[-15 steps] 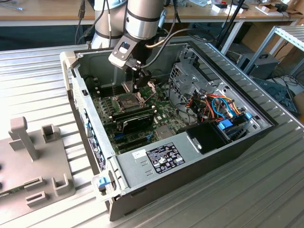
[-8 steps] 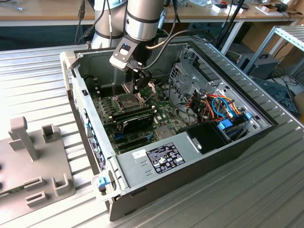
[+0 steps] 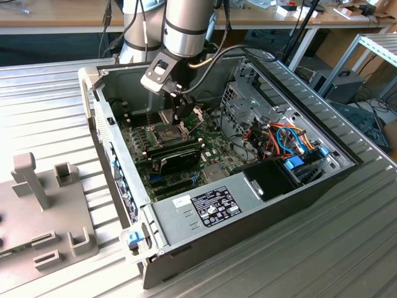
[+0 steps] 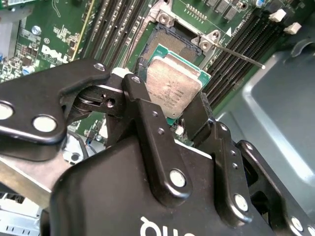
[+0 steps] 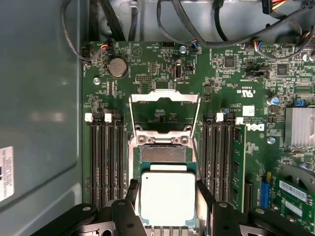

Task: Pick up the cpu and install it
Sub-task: 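Place the cpu into insertion slot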

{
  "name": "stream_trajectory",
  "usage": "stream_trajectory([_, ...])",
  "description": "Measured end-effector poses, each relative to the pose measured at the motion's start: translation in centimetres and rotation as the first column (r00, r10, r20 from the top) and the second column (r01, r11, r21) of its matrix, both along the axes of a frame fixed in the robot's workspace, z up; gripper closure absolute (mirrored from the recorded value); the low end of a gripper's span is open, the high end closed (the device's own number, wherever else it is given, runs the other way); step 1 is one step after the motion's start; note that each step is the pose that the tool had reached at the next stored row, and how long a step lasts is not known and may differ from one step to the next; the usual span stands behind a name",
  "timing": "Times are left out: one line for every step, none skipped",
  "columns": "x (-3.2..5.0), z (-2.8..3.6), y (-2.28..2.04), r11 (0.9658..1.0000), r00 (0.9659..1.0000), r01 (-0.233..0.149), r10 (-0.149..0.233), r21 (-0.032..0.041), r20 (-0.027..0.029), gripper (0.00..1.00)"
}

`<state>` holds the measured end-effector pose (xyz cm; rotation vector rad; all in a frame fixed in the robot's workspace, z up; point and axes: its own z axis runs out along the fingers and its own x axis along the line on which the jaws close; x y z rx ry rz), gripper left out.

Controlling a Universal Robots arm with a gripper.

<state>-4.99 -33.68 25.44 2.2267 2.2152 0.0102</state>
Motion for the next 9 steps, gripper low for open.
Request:
stream_trajectory([0.0, -0.25, 0.0, 1.0, 1.0, 0.001, -0.001, 0.0001, 0.0, 0.45])
stream_trajectory([0.01, -0.44, 0.0, 1.0, 1.0, 0.001, -0.001, 0.0001, 0.0001, 0.45])
stream_trajectory([0.01, -0.8, 0.0, 1.0, 1.0, 0.002, -0.002, 0.0002, 0.0, 0.45])
stream_trajectory([0.01, -0.99, 0.01, 1.0, 1.0, 0.002, -0.002, 0.0001, 0.0001, 0.45])
stream_trajectory([0.01, -1.18, 0.01, 1.0, 1.0, 0.002, -0.002, 0.0002, 0.0, 0.45])
stream_trajectory([0.01, -1.44, 0.0, 1.0, 1.0, 0.003, -0.003, 0.0, 0.0, 0.45])
stream_trajectory([0.01, -1.61, 0.0, 1.0, 1.0, 0.003, -0.003, 0.0, 0.0, 0.45])
stream_trajectory([0.01, -2.18, 0.0, 1.0, 1.0, 0.004, -0.004, 0.0001, 0.0, 0.45])
stream_trajectory([0.01, -2.51, 0.0, 1.0, 1.0, 0.004, -0.004, 0.0001, 0.0, 0.45])
